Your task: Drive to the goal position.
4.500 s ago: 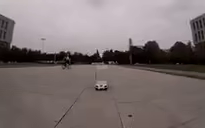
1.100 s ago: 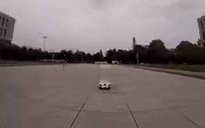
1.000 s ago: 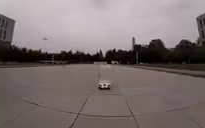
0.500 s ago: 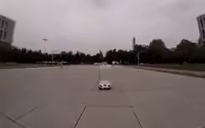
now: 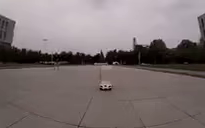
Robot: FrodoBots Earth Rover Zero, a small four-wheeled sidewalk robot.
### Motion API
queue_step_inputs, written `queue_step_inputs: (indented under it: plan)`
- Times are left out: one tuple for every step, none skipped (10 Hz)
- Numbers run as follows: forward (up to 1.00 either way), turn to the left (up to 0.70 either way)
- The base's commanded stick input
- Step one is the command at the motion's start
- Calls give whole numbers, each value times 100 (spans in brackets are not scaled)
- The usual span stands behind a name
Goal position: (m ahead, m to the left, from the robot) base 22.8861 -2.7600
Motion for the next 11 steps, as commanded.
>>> queue_step_inputs:
  plan:
    - [100,0]
    - [100,0]
    - [100,0]
    - [100,0]
    - [100,0]
    - [100,0]
    - [100,0]
    - [100,0]
    - [100,0]
    - [100,0]
    - [100,0]
